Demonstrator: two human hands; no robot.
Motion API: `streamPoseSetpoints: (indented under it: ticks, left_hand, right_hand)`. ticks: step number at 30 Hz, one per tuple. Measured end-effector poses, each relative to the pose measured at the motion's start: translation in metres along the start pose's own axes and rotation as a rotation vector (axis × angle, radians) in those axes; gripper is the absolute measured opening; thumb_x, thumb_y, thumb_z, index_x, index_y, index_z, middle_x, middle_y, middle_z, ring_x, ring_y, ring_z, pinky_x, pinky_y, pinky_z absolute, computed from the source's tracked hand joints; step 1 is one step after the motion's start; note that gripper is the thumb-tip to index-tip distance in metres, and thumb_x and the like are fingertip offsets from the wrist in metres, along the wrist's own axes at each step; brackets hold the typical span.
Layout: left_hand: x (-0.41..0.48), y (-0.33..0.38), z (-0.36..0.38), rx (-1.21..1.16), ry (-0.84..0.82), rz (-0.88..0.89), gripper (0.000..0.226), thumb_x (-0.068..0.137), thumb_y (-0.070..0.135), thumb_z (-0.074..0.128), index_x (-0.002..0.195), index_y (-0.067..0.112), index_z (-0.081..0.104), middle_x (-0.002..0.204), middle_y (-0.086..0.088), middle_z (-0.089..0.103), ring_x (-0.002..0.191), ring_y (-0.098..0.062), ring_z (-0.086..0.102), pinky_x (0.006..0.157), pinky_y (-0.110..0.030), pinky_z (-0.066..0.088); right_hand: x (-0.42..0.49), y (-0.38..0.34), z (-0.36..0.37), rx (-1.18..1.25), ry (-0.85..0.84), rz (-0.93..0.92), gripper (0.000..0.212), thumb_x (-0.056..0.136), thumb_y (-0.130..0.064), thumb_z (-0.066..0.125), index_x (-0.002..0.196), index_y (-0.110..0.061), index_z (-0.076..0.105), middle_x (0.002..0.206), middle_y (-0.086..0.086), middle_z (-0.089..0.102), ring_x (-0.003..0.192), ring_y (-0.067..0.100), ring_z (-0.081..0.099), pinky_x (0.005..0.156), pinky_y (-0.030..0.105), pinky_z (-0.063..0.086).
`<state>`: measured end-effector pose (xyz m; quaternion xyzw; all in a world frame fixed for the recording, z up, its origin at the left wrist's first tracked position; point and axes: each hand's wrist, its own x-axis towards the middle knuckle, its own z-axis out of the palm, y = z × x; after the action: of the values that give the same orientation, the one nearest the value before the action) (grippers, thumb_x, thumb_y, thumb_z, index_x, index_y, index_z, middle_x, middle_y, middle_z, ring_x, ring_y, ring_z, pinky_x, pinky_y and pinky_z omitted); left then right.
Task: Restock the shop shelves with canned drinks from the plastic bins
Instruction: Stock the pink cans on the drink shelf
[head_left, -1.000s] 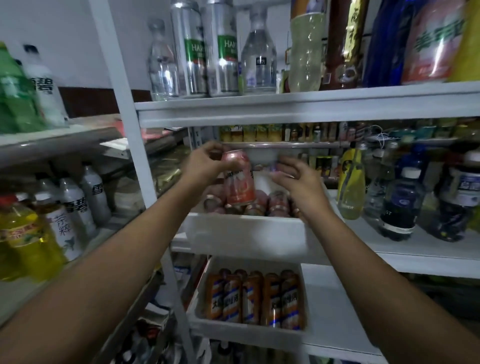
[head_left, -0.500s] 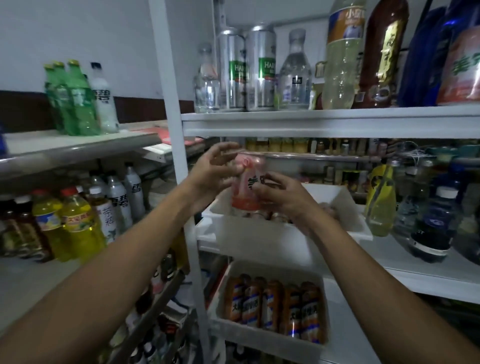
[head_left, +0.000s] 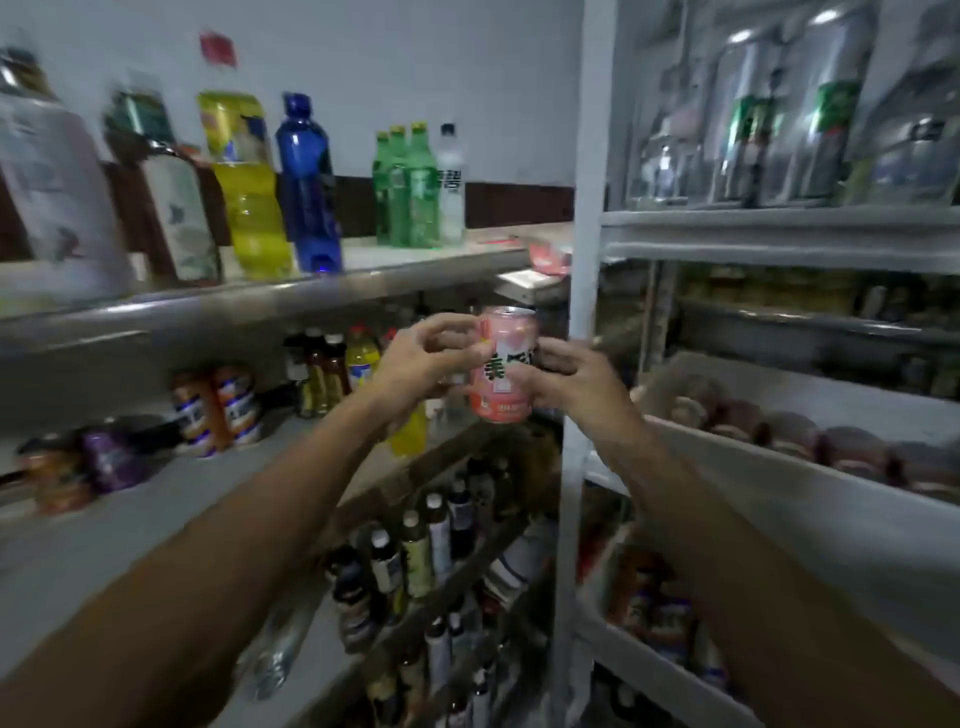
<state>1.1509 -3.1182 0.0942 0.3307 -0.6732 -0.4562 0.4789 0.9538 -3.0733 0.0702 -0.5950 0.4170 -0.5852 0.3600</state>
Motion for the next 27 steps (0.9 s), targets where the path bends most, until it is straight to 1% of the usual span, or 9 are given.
streamPoseSetpoints:
  ticks: [3, 7, 11, 14, 17, 19, 22, 24, 27]
  left_hand:
    - [-0.022, -0.004, -0.046, 0.019, 0.07, -0.038, 0.036, 0.081, 0.019, 0.078, 0.116, 0.018, 0.07, 0.101, -0.002, 0.074, 0.088, -0.015, 0.07, 0.087, -0.043, 0.057]
    - [-0.06, -0.003, -0.099, 0.0, 0.187, -0.065, 0.035, 0.078, 0.013, 0.077, 0.112, 0.011, 0.068, 0.104, -0.013, 0.071, 0.081, -0.016, 0.071, 0.07, -0.035, 0.062]
    - [-0.104, 0.0, -0.158, 0.092, 0.317, -0.095, 0.032, 0.088, 0.002, 0.072, 0.119, 0.005, 0.066, 0.11, -0.017, 0.071, 0.096, -0.027, 0.07, 0.084, -0.038, 0.062]
    - [-0.143, 0.002, -0.198, 0.135, 0.408, -0.109, 0.031, 0.088, 0.001, 0.072, 0.118, 0.006, 0.067, 0.109, -0.013, 0.071, 0.097, -0.024, 0.07, 0.083, -0.033, 0.062]
    - [-0.184, 0.0, -0.241, 0.222, 0.489, -0.146, 0.033, 0.087, 0.005, 0.075, 0.12, 0.006, 0.069, 0.111, -0.012, 0.072, 0.097, -0.025, 0.072, 0.081, -0.032, 0.061]
    - [-0.211, -0.001, -0.267, 0.303, 0.529, -0.174, 0.035, 0.083, 0.014, 0.082, 0.116, 0.009, 0.072, 0.111, -0.012, 0.074, 0.099, -0.026, 0.073, 0.086, -0.038, 0.061]
    - [-0.245, 0.0, -0.307, 0.494, 0.571, -0.225, 0.034, 0.077, 0.028, 0.087, 0.108, 0.021, 0.076, 0.101, 0.002, 0.078, 0.095, -0.016, 0.074, 0.084, -0.036, 0.06]
    - [-0.264, 0.004, -0.332, 0.632, 0.578, -0.254, 0.023, 0.075, 0.036, 0.088, 0.096, 0.033, 0.078, 0.093, 0.007, 0.079, 0.089, -0.013, 0.074, 0.084, -0.04, 0.06]
    - [-0.283, 0.007, -0.368, 0.635, 0.626, -0.277, 0.021, 0.079, 0.019, 0.085, 0.098, 0.023, 0.076, 0.096, -0.005, 0.078, 0.089, -0.02, 0.073, 0.09, -0.046, 0.059]
  right_hand:
    - [0.008, 0.001, 0.041, 0.074, -0.106, 0.039, 0.028, 0.091, -0.01, 0.071, 0.118, -0.012, 0.069, 0.11, 0.004, 0.074, 0.094, 0.013, 0.071, 0.079, 0.027, 0.06]
    - [0.012, 0.005, 0.104, 0.132, -0.193, 0.043, 0.031, 0.089, -0.005, 0.072, 0.118, -0.014, 0.068, 0.1, -0.005, 0.075, 0.087, 0.006, 0.069, 0.074, 0.024, 0.057]
    - [0.011, 0.004, 0.175, 0.19, -0.299, 0.091, 0.037, 0.087, -0.004, 0.074, 0.12, -0.017, 0.064, 0.1, -0.007, 0.071, 0.089, 0.01, 0.068, 0.075, 0.022, 0.057]
    - [0.005, 0.007, 0.229, 0.214, -0.374, 0.097, 0.033, 0.087, -0.004, 0.074, 0.111, -0.023, 0.063, 0.09, -0.015, 0.068, 0.079, 0.002, 0.065, 0.066, 0.015, 0.055]
    - [-0.005, 0.01, 0.284, 0.225, -0.458, 0.139, 0.042, 0.086, -0.005, 0.075, 0.121, -0.02, 0.057, 0.105, -0.005, 0.068, 0.083, 0.008, 0.065, 0.059, 0.013, 0.054]
    - [-0.011, 0.016, 0.322, 0.227, -0.512, 0.18, 0.051, 0.083, -0.004, 0.077, 0.13, -0.01, 0.057, 0.117, 0.008, 0.069, 0.085, 0.012, 0.067, 0.062, 0.017, 0.056]
    - [-0.023, 0.019, 0.375, 0.248, -0.585, 0.217, 0.044, 0.084, 0.0, 0.075, 0.121, -0.014, 0.056, 0.098, -0.005, 0.068, 0.079, 0.003, 0.065, 0.071, 0.025, 0.056]
    - [-0.03, 0.021, 0.408, 0.272, -0.632, 0.251, 0.049, 0.085, 0.003, 0.073, 0.126, -0.014, 0.052, 0.104, -0.004, 0.064, 0.083, 0.004, 0.064, 0.081, 0.033, 0.057]
    - [-0.033, 0.022, 0.458, 0.263, -0.681, 0.274, 0.065, 0.083, 0.0, 0.076, 0.141, -0.008, 0.048, 0.127, 0.008, 0.06, 0.1, 0.017, 0.063, 0.085, 0.035, 0.055]
